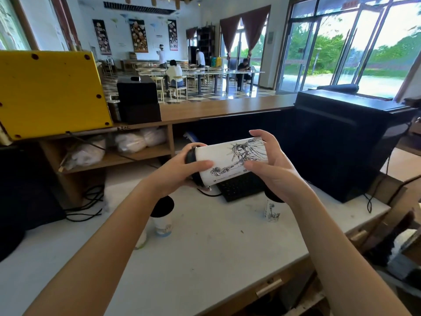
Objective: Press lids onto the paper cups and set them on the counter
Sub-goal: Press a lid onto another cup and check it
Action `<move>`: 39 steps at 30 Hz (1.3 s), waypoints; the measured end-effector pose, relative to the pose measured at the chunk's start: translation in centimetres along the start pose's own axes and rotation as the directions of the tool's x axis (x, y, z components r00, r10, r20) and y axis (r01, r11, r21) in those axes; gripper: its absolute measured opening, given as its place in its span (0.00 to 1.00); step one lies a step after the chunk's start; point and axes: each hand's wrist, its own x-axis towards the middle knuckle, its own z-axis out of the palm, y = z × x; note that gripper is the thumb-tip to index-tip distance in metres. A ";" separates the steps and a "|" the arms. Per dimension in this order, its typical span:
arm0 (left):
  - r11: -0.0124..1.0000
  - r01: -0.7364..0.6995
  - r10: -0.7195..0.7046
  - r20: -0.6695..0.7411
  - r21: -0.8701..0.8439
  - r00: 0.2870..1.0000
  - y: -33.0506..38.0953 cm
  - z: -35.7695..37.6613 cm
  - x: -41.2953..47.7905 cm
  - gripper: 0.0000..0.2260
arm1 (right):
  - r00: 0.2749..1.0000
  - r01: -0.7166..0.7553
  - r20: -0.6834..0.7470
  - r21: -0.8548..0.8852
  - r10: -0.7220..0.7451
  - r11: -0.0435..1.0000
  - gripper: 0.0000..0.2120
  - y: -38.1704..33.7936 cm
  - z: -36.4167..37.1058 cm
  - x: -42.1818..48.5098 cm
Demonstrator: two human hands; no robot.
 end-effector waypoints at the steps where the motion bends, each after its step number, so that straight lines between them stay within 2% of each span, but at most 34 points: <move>1: 0.993 -0.054 0.060 -0.056 0.105 0.997 0.0 0.1 -0.1 0.23 | 1.000 -0.019 -0.013 0.074 0.020 0.997 0.33 0.5 -0.1 0.2; 3: 0.891 -0.192 0.265 -0.130 0.411 0.955 -0.1 0.4 -0.2 0.25 | 0.995 -0.069 -0.050 0.265 0.085 0.962 0.34 1.7 0.1 0.5; 5: 0.711 -0.329 0.475 -0.080 0.621 0.876 -0.3 0.6 -0.3 0.28 | 0.986 -0.084 -0.096 0.418 0.136 0.905 0.31 3.3 0.7 0.6; 7: 0.573 -0.421 0.592 0.000 0.703 0.806 -0.4 1.0 -0.3 0.31 | 0.975 -0.069 -0.142 0.547 0.173 0.834 0.28 4.8 1.6 0.6; 9: 0.468 -0.451 0.655 0.045 0.760 0.755 -0.6 1.3 0.0 0.31 | 0.964 -0.043 -0.169 0.666 0.207 0.745 0.24 5.8 2.6 0.6; 12: 0.390 -0.444 0.693 0.060 0.807 0.718 -1.0 1.5 0.6 0.32 | 0.954 0.025 -0.206 0.779 0.218 0.627 0.21 6.4 3.3 1.1; 16: 0.475 -0.421 0.636 0.028 0.773 0.771 -1.0 1.4 2.0 0.36 | 0.938 0.072 -0.263 0.785 0.226 0.615 0.21 5.2 2.7 3.4; 20: 0.619 -0.315 0.505 -0.057 0.720 0.861 0.1 1.1 4.9 0.36 | 0.902 0.048 -0.337 0.699 0.269 0.713 0.12 2.3 1.5 7.5; 26: 0.699 -0.164 0.322 -0.102 0.697 0.941 3.5 0.4 10.1 0.38 | 0.901 -0.004 -0.373 0.503 0.222 0.864 0.10 -2.2 0.0 12.4; 28: 0.727 -0.155 0.292 -0.097 0.669 0.952 4.2 0.2 11.0 0.38 | 0.902 -0.014 -0.390 0.399 0.184 0.917 0.11 -3.6 -0.1 13.5; 32: 0.742 -0.152 0.284 -0.100 0.653 0.954 4.8 0.1 11.8 0.33 | 0.892 -0.088 -0.438 0.071 0.110 0.994 0.25 -5.3 0.2 15.1; 35: 0.777 -0.135 0.264 -0.124 0.615 0.956 4.3 0.0 12.0 0.33 | 0.902 -0.171 -0.421 -0.161 0.089 0.972 0.31 -5.7 0.5 16.0; 39: 0.800 -0.066 0.211 -0.177 0.596 0.961 2.6 -0.3 11.9 0.39 | 0.933 -0.186 -0.357 -0.371 0.045 0.910 0.31 -5.1 1.1 16.3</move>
